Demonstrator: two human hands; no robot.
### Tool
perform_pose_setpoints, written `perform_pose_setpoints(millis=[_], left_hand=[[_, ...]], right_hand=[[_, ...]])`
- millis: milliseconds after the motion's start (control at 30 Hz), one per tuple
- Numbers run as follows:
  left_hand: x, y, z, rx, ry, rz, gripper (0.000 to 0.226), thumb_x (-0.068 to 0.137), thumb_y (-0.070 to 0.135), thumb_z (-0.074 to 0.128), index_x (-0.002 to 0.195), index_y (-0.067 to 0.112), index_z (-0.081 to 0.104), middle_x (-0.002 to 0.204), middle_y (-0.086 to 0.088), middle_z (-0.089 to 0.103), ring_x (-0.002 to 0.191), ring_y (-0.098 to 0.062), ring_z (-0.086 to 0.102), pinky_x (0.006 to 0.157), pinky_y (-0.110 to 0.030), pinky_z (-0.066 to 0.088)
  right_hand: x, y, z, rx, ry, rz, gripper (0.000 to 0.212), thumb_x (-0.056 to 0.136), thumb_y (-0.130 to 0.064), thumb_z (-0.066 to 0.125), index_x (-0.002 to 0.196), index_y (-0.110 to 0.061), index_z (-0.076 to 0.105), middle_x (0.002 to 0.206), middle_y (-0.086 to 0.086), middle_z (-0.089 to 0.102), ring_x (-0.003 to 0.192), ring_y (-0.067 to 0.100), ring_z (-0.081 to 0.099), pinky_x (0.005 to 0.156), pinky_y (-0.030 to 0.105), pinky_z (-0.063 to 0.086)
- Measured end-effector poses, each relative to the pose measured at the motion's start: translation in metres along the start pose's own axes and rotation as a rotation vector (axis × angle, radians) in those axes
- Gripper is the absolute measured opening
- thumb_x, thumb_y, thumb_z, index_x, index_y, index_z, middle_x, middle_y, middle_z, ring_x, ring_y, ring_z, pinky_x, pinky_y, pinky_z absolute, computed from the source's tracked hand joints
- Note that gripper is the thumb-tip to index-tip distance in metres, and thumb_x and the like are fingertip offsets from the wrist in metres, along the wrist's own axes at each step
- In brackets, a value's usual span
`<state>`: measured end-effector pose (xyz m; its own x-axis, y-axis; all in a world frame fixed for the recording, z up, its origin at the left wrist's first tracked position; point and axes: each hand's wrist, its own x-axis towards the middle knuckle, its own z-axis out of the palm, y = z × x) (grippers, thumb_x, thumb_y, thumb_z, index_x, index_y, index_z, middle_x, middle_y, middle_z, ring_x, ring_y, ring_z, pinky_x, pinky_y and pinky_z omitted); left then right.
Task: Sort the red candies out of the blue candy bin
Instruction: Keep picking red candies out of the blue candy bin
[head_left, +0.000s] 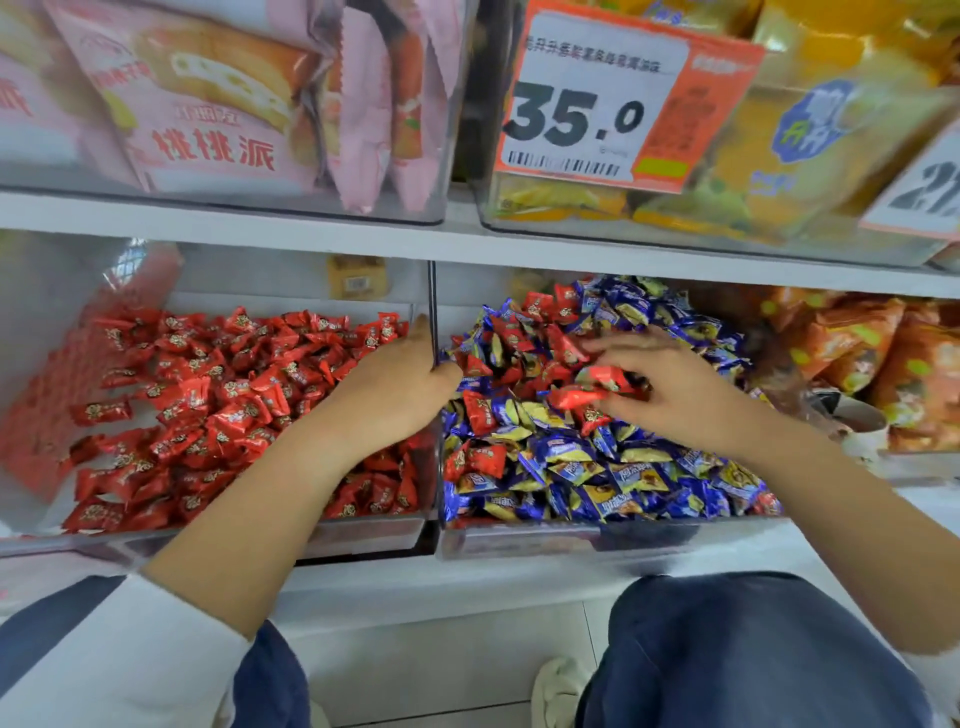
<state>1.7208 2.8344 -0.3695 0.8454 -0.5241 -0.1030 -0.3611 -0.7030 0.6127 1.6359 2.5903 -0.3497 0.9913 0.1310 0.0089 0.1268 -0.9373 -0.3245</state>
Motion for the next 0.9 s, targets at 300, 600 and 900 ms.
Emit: perform_pose_setpoints(millis=[300,600,900], left_hand=[[0.003,-0.002,0.004,0.016,0.008,-0.021,0.056,0.095,0.027,0.04,0.147,0.01,0.024,0.111,-0.011,0.063,0.095,-0.026,0.06,0.086,-0.043,0.048],[0.007,-0.008,0.006,0.004,0.008,-0.001,0.054,0.093,0.028,0.04,0.142,0.012,0.027,0.119,-0.011,0.056,0.103,-0.028,0.055,0.088,-0.044,0.047],[0.006,-0.011,0.002,-0.01,-0.032,0.019,0.074,0.076,0.046,0.027,0.141,0.012,0.031,0.122,-0.007,0.051,0.102,-0.025,0.054,0.087,-0.044,0.047]], right_hand=[[0.029,-0.04,-0.002,0.11,0.019,0.023,0.034,0.09,-0.022,0.059,0.122,-0.03,0.059,0.135,-0.007,0.051,0.124,0.008,0.043,0.102,0.021,0.028],[0.146,-0.058,0.061,-0.32,-0.555,0.14,0.049,0.087,-0.042,0.052,0.134,-0.028,0.047,0.137,0.008,0.047,0.114,0.027,0.052,0.092,0.036,0.047],[0.141,-0.066,0.051,-0.536,-0.686,0.136,0.035,0.093,-0.025,0.048,0.123,-0.008,0.054,0.111,0.01,0.059,0.086,0.022,0.053,0.066,0.029,0.044]])
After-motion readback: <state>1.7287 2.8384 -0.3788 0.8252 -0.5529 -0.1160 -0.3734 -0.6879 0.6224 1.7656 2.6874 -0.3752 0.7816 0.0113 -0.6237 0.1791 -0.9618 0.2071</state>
